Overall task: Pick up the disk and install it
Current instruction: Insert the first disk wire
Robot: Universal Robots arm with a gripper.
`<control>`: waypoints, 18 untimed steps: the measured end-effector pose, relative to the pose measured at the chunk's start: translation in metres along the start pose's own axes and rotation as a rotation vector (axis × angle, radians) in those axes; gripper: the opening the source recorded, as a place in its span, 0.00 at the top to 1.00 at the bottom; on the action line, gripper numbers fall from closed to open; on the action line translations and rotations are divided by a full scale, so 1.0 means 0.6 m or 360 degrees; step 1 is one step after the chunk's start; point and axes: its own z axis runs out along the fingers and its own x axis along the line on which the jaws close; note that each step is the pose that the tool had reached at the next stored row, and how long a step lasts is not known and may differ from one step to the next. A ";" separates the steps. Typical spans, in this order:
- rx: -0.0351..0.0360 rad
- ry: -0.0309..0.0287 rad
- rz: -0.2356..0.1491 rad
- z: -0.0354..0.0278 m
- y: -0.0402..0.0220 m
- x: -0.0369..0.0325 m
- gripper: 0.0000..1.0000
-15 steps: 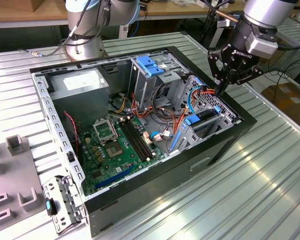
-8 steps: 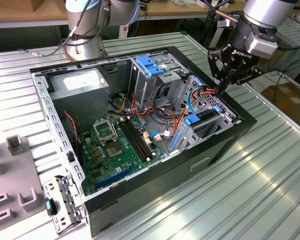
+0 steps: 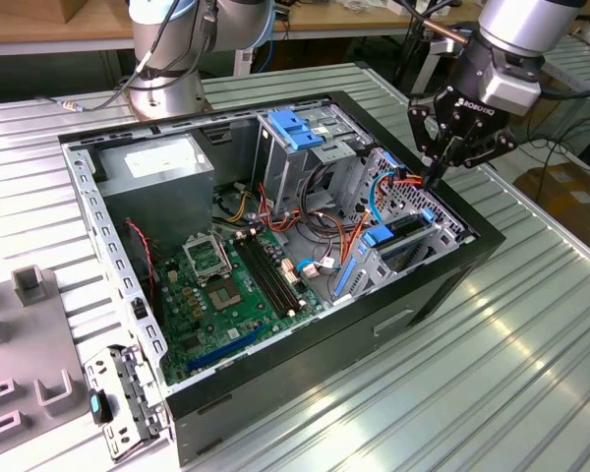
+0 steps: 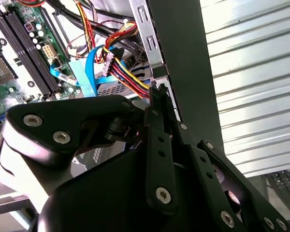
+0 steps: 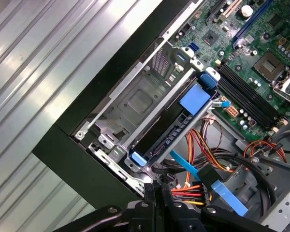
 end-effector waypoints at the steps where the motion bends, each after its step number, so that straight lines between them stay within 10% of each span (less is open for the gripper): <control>1: 0.0000 0.00000 0.0017 0.000 0.000 0.000 0.84; 6: -0.0002 -0.00001 0.0148 0.002 0.000 0.000 0.84; 18: 0.0000 0.00028 0.0212 0.003 0.003 -0.003 0.84</control>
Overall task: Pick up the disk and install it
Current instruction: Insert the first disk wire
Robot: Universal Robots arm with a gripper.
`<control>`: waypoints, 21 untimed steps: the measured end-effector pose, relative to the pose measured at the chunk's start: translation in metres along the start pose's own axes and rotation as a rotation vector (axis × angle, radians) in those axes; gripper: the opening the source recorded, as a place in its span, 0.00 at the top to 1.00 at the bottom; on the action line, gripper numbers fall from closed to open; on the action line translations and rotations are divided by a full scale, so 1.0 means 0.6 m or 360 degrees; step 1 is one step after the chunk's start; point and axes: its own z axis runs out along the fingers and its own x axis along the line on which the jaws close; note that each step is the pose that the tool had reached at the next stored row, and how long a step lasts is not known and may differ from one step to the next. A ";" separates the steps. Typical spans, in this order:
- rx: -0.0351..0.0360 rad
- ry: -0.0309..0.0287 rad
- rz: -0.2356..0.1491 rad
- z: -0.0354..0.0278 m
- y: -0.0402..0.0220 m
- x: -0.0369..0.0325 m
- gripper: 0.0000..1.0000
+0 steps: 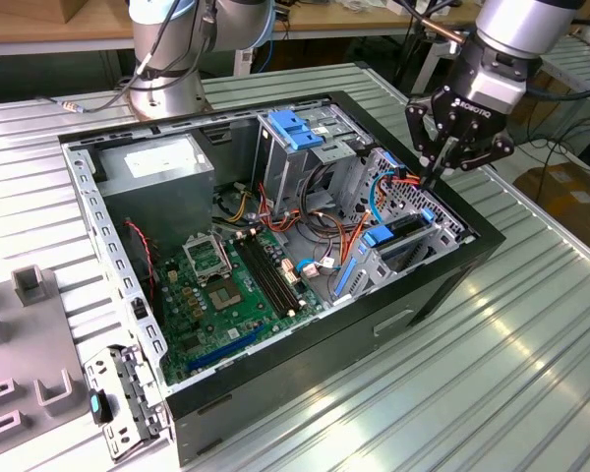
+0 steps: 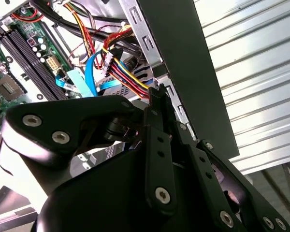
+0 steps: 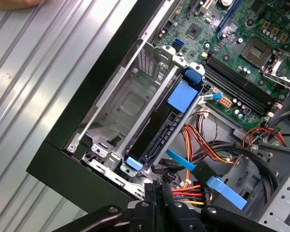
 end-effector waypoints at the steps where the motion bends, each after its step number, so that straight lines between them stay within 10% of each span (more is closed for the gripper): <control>1: 0.0000 0.00001 0.0022 0.000 0.000 0.000 0.84; 21: -0.0004 -0.00001 0.0283 0.004 0.003 -0.001 0.84</control>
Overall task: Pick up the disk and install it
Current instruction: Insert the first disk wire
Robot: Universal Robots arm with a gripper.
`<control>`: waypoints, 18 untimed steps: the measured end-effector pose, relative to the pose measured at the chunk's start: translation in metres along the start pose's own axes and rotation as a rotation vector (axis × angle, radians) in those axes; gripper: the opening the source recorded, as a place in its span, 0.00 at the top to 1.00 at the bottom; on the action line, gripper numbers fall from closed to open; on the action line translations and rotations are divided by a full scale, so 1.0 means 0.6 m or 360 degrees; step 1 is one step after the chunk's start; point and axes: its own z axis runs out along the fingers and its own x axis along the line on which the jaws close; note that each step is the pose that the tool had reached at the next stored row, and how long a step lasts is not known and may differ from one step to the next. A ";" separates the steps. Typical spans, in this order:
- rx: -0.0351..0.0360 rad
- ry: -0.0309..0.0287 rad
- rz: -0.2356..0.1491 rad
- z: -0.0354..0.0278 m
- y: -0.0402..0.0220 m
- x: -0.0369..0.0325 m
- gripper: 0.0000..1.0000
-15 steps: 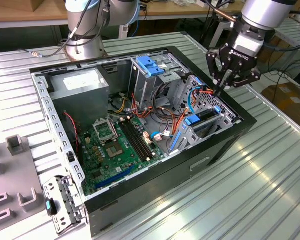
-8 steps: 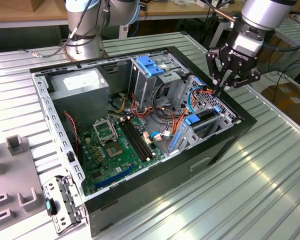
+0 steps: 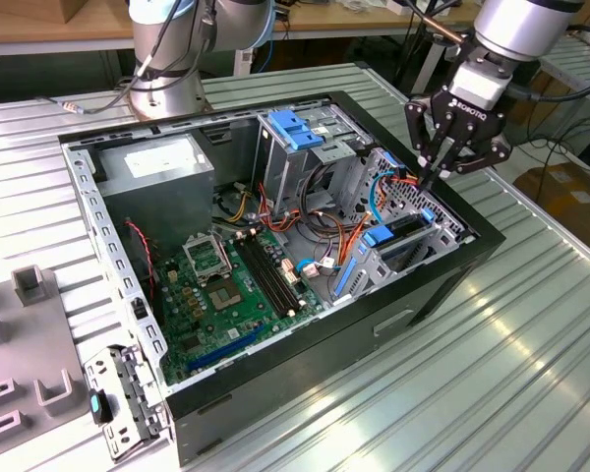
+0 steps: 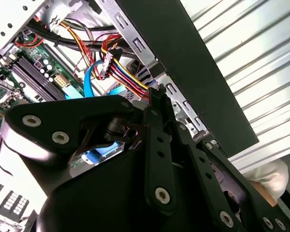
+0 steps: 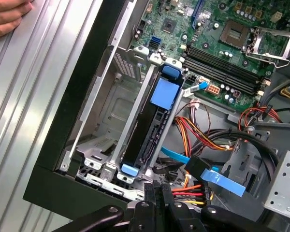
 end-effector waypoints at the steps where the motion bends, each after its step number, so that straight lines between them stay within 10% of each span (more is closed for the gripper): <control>1: 0.0000 -0.00001 0.0000 0.000 0.002 -0.001 0.84; 8: 0.0000 0.00008 0.0019 0.001 0.014 -0.003 0.84; 18: -0.0003 0.00009 0.0257 0.004 0.014 -0.003 0.84</control>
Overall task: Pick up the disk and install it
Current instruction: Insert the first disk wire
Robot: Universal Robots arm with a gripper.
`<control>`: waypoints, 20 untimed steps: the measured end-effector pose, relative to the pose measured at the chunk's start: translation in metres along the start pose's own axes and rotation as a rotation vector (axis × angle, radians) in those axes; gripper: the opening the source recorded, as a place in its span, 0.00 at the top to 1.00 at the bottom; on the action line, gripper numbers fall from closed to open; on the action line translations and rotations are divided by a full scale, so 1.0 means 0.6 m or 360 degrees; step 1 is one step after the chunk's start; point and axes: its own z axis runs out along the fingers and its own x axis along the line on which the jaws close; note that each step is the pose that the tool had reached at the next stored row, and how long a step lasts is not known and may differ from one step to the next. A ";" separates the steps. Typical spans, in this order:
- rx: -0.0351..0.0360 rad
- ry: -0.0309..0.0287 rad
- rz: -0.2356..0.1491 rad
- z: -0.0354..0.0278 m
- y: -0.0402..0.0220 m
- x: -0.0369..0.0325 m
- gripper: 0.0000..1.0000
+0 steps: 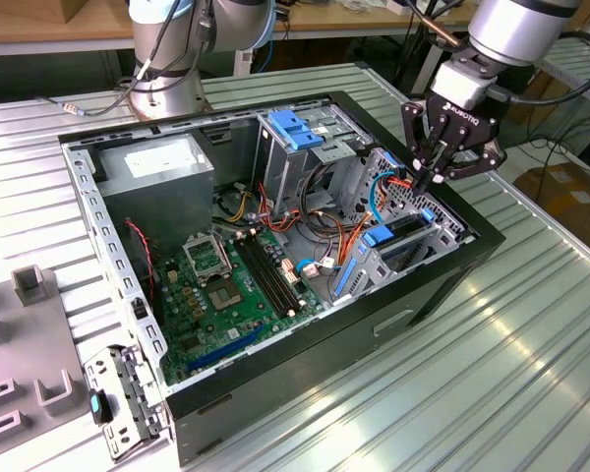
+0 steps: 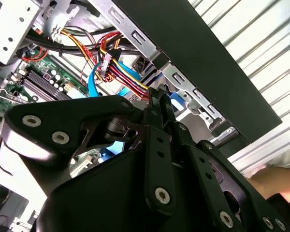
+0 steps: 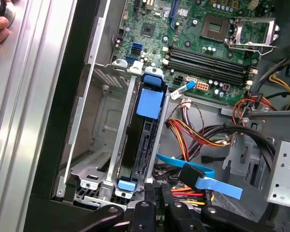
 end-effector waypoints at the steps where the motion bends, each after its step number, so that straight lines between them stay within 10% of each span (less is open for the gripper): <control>1: 0.0000 0.00000 0.0001 0.000 0.000 0.000 0.84; 11: 0.0000 -0.00001 0.0007 0.000 0.003 0.000 0.84; 20: -0.0002 0.00000 0.0155 0.004 0.006 0.003 0.84</control>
